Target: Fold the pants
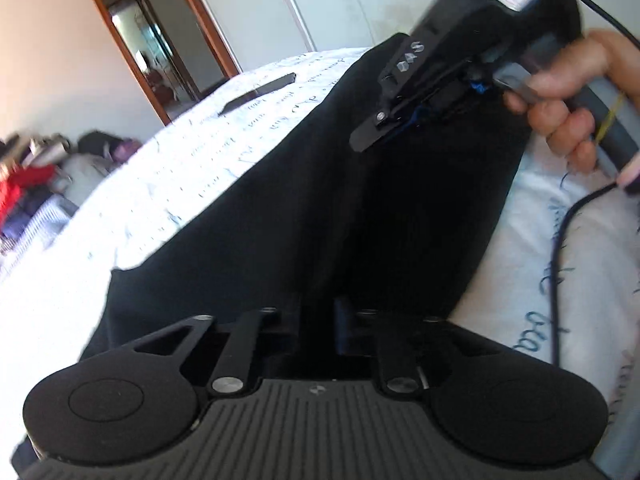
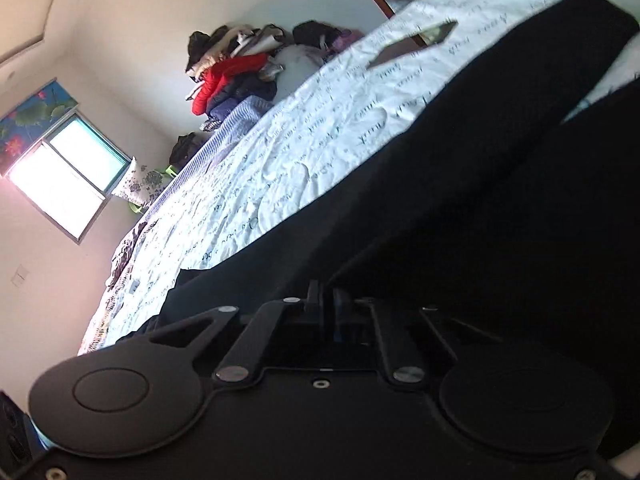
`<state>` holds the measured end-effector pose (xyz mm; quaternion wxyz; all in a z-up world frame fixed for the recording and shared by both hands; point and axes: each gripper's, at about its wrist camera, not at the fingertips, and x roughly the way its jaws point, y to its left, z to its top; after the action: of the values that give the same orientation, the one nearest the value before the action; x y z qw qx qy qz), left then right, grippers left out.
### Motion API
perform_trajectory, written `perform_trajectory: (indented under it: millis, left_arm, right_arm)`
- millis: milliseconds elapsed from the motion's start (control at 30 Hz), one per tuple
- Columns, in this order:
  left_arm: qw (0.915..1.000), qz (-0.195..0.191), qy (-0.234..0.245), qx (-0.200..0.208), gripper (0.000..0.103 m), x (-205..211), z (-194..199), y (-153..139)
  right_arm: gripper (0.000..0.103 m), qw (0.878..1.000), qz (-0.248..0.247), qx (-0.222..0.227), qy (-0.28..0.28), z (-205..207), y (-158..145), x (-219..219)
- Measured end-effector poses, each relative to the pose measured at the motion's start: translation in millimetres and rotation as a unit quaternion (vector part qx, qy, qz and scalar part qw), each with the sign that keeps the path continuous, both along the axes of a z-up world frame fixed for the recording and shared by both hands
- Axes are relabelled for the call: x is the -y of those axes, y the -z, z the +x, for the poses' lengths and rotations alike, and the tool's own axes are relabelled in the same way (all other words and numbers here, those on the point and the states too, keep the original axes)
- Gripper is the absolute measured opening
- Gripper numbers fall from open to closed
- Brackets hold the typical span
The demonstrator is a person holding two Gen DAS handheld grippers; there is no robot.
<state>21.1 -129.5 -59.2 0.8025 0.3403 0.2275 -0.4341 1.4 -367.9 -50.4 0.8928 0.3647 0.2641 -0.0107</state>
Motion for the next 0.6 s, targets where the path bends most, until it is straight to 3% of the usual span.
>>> perform_trajectory:
  millis: [67, 200, 400, 500, 567, 600]
  left_arm:
    - [0.9998, -0.014, 0.006, -0.016, 0.006, -6.2, 2.2, -1.9]
    - [0.9971, -0.034, 0.032, -0.060, 0.005, -23.8, -6.0, -10.4]
    - [0.9934, -0.032, 0.048, -0.099, 0.005, -46.1, -16.2, -14.8]
    - [0.9928, -0.024, 0.053, -0.104, 0.005, -48.2, -18.9, -11.5]
    - [0.9925, -0.016, 0.054, -0.108, 0.007, -45.9, -18.9, -10.0]
    - [0.9918, -0.019, 0.055, -0.114, 0.016, -41.1, -18.2, -14.4]
  right_arm:
    - [0.006, 1.000, -0.008, 0.009, 0.002, -10.5, -6.6, -1.8]
    - [0.006, 1.000, -0.021, 0.014, 0.001, -38.7, -14.0, 0.4]
    - [0.006, 1.000, -0.005, -0.008, -0.002, -80.1, -5.9, -5.1]
    - [0.006, 1.000, 0.010, -0.023, 0.002, -82.2, 7.5, -3.6]
    - [0.006, 0.999, 0.027, -0.032, 0.002, -82.0, 17.0, -1.2]
    - [0.006, 0.999, 0.036, -0.033, -0.002, -82.8, 18.7, 1.3]
